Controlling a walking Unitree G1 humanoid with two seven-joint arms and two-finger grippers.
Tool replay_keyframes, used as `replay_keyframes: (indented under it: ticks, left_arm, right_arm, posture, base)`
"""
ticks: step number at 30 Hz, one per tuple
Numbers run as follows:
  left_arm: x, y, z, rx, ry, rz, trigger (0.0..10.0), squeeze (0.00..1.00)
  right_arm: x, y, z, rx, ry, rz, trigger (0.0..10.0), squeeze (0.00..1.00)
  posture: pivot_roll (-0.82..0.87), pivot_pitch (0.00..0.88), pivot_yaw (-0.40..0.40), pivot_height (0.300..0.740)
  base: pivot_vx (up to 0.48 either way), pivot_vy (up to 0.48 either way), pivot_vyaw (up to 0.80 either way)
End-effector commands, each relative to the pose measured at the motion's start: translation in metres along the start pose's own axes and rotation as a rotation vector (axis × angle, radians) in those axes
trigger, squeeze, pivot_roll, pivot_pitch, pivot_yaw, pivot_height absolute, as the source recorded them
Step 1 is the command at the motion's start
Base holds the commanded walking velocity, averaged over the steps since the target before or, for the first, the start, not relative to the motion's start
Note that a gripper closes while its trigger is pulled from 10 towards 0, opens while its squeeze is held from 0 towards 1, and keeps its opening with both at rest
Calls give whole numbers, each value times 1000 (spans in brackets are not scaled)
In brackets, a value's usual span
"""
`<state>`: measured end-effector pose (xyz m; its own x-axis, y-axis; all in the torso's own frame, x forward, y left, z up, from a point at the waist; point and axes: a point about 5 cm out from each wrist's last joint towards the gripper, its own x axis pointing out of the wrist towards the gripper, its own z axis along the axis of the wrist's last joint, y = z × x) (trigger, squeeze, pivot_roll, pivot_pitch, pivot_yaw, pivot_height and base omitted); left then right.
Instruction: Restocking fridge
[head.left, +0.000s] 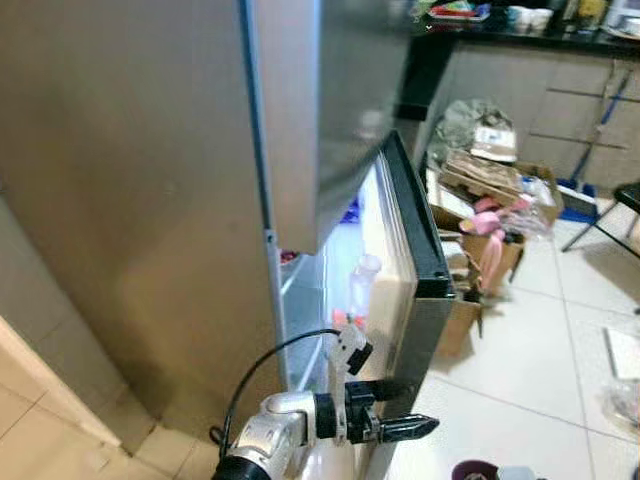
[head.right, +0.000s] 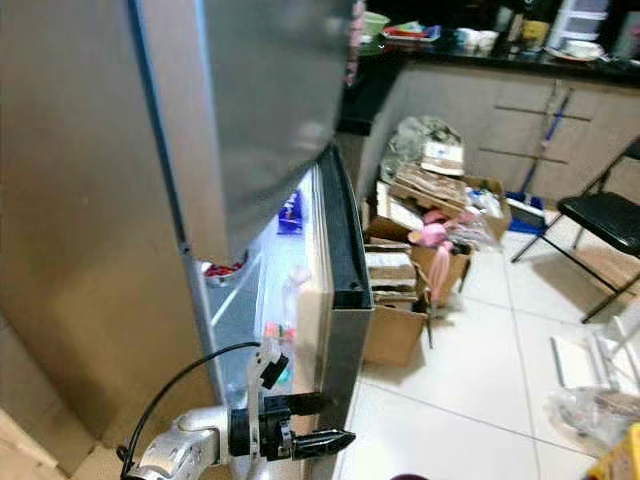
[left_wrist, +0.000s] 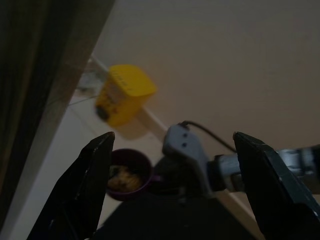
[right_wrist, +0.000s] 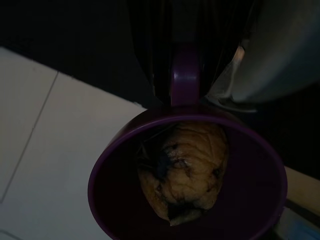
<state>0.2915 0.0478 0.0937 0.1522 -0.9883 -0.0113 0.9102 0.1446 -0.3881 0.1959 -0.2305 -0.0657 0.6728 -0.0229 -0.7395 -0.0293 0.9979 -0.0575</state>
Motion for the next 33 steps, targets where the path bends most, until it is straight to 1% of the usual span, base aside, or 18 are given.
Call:
replay_keyframes:
  ticks: [1,8,10,11,12,14,15,16,17,18,20,21,23,24,26,31,32,33]
  left_arm:
    - [-6,-6,-7,-37,15,-44,10000,0]
    - [-18,-11,-8,-76,23,-56,10000,0]
    - [-30,-9,-7,-85,-23,20,10000,0]
    - [-30,-9,-7,-85,-23,20,10000,0]
    - [-34,-7,-7,-69,-39,66,10000,0]
    - [-48,6,-13,-43,-54,252,10000,0]
    - [-48,6,-13,-43,-54,252,10000,0]
    - [-61,15,-22,-20,-29,388,10000,0]
    - [-67,21,-27,-5,-7,475,10000,0]
    - [-67,21,-27,-5,-7,475,10000,0]
    - [-97,42,-40,9,66,837,10000,0]
    - [-97,42,-40,9,66,837,10000,0]
    - [-120,52,-47,8,103,1061,10000,0]
    - [-130,54,-48,10,115,1135,10000,0]
    - [-142,53,-51,-3,110,1210,10000,0]
    - [-143,49,-56,-18,113,1218,10000,0]
    - [-143,48,-58,-17,115,1225,10000,0]
    - [-143,48,-60,-22,113,1238,10000,0]
  right_arm:
    - [-1,-1,-3,-7,5,6,10000,0]
    - [0,1,-2,-21,12,22,10000,0]
    - [0,3,-2,-24,12,29,10000,0]
    - [0,3,-2,-24,12,29,10000,0]
    - [0,4,-2,-24,11,30,10000,0]
    - [0,5,-2,-20,7,33,10000,0]
    - [0,5,-2,-20,7,33,10000,0]
    - [0,6,-1,-25,-2,43,10000,0]
    - [0,7,-1,-31,-9,53,10000,0]
    - [0,7,-1,-31,-9,53,10000,0]
    - [0,10,3,-53,-48,88,10000,0]
    - [0,10,3,-53,-48,88,10000,0]
    - [0,12,6,-62,-80,117,10000,0]
    - [0,14,8,-69,-96,136,10000,0]
    - [-1,19,13,-68,-140,217,10000,0]
    - [-2,26,17,-101,-171,313,10000,0]
    - [1,25,42,-114,-237,352,10000,0]
    - [3,25,77,-118,-323,423,10000,0]
  posture:
    - [-139,108,-28,734]
    - [-135,100,-29,734]
    - [-131,99,-23,734]
    - [-131,99,-23,734]
    - [-131,98,-21,734]
    - [-129,97,-17,734]
    - [-129,97,-17,734]
    - [-127,96,-16,734]
    - [-127,96,-16,734]
    - [-127,96,-16,734]
    - [-126,99,-6,734]
    - [-126,99,-6,734]
    - [-127,99,-6,734]
    - [-127,99,-6,734]
    - [-126,101,-6,734]
    - [-126,99,-11,734]
    - [-126,99,-11,734]
    - [-125,98,-13,734]
  base:
    - [0,0,0]
    - [0,0,0]
    - [0,0,0]
    - [0,0,0]
    - [0,0,0]
    - [0,0,0]
    - [0,0,0]
    - [0,0,0]
    - [0,0,0]
    - [0,0,0]
    - [0,0,0]
    - [0,0,0]
    - [0,0,0]
    - [0,0,0]
    - [0,0,0]
    - [0,0,0]
    - [0,0,0]
    - [0,0,0]
